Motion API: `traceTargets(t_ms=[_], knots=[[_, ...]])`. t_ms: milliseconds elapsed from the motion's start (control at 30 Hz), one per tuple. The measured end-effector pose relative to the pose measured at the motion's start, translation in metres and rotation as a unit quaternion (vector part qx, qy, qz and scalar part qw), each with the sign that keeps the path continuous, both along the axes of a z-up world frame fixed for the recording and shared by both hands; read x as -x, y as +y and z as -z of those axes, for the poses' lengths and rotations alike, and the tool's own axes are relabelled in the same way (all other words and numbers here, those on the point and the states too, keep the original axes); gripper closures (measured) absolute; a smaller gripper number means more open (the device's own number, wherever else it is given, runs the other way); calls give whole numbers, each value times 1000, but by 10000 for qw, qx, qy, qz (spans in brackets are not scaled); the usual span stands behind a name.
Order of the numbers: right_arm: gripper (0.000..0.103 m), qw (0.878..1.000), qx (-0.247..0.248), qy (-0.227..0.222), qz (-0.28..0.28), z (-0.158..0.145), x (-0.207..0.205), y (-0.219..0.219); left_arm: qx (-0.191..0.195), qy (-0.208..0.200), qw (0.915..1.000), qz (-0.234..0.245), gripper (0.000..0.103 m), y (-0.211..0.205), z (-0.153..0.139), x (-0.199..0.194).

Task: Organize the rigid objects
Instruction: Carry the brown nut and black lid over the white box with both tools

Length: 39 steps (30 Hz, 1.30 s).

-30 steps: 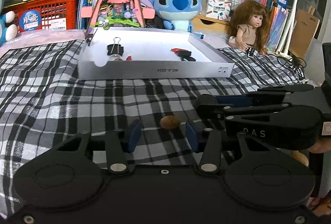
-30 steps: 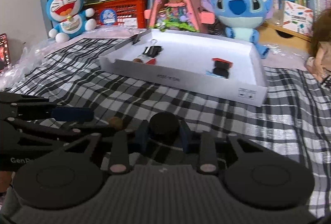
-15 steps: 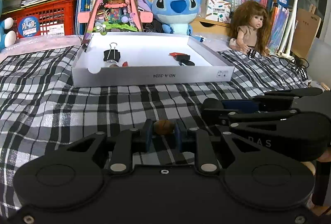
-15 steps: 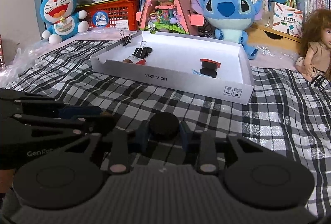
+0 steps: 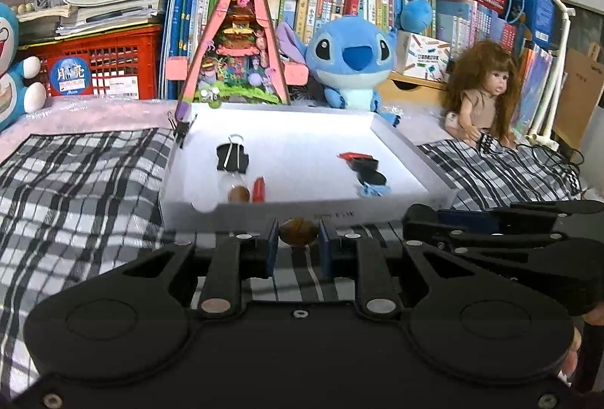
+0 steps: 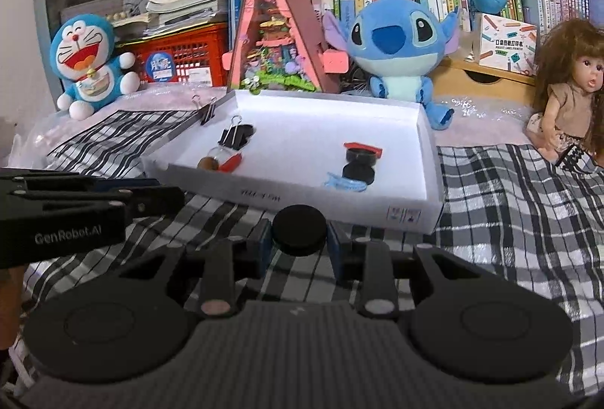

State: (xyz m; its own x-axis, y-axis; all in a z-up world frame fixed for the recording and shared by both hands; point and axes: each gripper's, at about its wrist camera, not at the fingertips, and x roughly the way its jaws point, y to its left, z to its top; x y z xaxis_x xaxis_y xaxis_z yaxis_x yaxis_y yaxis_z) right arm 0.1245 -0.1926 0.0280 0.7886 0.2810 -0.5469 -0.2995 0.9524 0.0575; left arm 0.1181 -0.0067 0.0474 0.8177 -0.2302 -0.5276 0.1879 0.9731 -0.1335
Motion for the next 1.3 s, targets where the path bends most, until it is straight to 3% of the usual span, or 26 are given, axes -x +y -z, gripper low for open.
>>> traceTargets(t_ms=[433,833,1300], knots=[[66,9986,-264,237,402,-15,-66,-8,-10,-1,9994,-350,82,7,-16,-80],[66,9921,-536,843,760,-16,-150,-8,215,614,9966,-507,82,26,-10,-171],[66,9839,-692,1147,1180,7,-200,-11,101,827,9946,-622,82,19,14,-210]])
